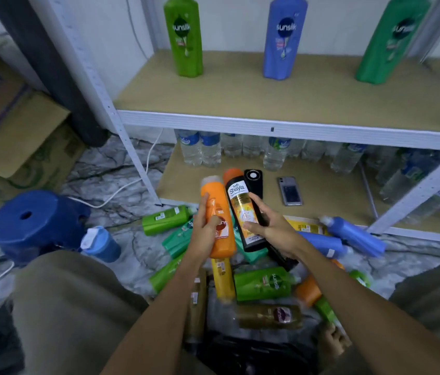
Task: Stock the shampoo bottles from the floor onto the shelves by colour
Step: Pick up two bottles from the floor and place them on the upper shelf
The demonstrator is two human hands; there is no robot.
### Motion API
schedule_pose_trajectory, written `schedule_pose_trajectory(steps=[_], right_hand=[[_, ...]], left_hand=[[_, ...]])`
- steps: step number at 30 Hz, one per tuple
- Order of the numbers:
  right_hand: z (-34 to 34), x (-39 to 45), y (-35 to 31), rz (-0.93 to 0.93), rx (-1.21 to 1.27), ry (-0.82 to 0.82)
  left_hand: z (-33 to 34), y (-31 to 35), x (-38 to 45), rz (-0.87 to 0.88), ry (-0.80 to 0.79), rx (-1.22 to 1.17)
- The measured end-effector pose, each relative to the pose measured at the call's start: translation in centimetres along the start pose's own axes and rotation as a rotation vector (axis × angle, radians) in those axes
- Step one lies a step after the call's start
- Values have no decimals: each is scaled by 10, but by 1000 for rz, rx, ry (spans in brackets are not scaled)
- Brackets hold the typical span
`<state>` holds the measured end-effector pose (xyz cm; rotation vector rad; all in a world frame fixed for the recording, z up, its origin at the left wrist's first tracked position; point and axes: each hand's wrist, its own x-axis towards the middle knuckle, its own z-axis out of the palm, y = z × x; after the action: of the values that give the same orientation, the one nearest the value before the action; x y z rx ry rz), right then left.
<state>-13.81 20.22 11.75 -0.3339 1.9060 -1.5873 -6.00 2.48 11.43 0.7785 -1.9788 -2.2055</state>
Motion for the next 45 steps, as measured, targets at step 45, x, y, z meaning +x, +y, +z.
schedule_pose_trajectory(steps=[45], right_hand=[[-93, -45, -487, -1163, -188, 314]], left_hand=[[63, 506, -11, 1114, -109, -184]])
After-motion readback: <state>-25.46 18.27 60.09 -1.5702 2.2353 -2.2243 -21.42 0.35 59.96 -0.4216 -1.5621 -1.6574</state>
